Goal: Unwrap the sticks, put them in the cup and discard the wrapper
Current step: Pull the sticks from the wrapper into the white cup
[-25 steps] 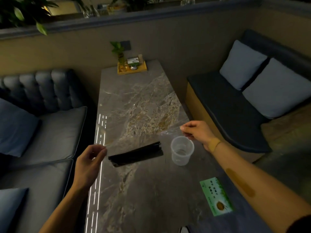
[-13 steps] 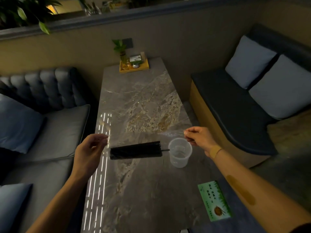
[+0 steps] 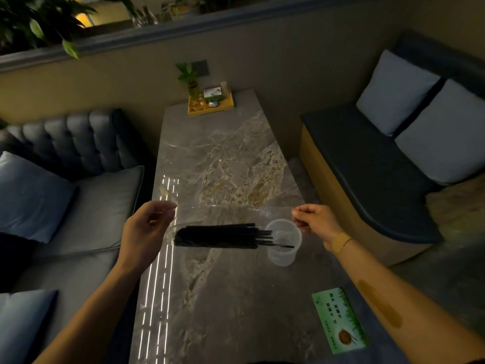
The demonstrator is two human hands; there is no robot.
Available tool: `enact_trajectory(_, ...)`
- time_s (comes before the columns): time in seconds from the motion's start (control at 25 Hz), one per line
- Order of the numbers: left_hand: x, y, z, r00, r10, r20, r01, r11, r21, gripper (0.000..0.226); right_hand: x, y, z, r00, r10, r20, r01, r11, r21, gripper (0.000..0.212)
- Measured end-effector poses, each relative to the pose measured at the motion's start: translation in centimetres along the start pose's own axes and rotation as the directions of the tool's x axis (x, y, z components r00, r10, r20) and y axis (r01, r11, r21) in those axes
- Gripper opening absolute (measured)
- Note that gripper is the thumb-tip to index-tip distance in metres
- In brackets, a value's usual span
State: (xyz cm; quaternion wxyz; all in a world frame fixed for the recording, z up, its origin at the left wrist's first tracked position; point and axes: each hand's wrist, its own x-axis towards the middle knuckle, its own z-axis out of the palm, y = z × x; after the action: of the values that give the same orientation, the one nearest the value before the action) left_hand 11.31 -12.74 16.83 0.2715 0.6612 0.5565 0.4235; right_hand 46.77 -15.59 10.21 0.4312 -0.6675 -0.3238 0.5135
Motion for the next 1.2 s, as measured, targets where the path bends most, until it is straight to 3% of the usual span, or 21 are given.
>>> enact_trajectory(0.36,1.2,1.8,1.1,0.997,0.062,0.044,-0.063,0.998,0.002,0.040,0.6,0.5,-0.8,0.999,0.042,-0.023,-0.040,0.997,0.061,0.019)
enact_trajectory(0.68,2.3,3.2,2.3,0.990,0.123,0.076,-0.126,0.991,0.043,0.038,0.8,1.4,-2.0,0.998,0.051,-0.031,-0.048,0.995,0.086,0.005)
enact_trajectory(1.2,5.2,7.4,5.3,0.962,0.207,0.177,-0.232,0.963,0.137,0.026,0.9,3.8,-3.8,0.988,0.150,-0.038,-0.141,0.974,0.180,0.011)
